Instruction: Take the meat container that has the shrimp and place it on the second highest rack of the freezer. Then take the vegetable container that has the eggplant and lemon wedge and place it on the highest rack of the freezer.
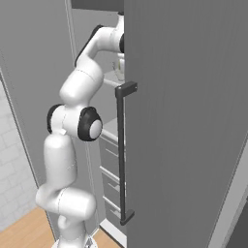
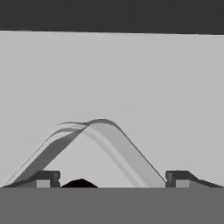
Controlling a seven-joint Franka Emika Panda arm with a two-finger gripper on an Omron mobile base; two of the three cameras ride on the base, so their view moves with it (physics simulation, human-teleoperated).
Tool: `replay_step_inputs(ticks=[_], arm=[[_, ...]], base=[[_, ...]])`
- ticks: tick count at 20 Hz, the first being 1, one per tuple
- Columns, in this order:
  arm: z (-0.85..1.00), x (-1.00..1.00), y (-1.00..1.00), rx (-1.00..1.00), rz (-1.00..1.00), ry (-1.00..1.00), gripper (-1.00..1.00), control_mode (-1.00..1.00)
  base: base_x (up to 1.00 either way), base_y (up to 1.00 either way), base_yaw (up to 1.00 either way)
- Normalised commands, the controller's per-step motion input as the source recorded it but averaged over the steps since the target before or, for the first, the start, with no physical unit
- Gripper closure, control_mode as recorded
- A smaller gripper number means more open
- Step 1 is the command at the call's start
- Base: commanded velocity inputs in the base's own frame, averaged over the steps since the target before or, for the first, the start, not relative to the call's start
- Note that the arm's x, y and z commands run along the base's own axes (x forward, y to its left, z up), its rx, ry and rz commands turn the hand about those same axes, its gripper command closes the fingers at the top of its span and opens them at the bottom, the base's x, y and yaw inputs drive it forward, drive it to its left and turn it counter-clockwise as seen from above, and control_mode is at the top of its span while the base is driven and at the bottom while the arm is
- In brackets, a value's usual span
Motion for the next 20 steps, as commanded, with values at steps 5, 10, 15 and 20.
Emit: replay_step_inputs(ticks=[5,10,15,20], arm=[[-0.39,-0.80,0.40,-0.04,-0.04,-0.58,-1.00,-1.00],[-0.70,-1.00,0.71,0.00,0.00,-0.92,-1.00,-1.00],[-0.45,-0.70,0.41,0.00,0.00,-0.96,-1.00,-1.00],[0.04,-0.93,0.38,-0.06,-0.04,-0.74,-1.00,-1.00]], base=[[0.00,0.00,0.00],[0.00,0.00,0.00],[0.00,0.00,0.00],[0.00,0.00,0.00]])
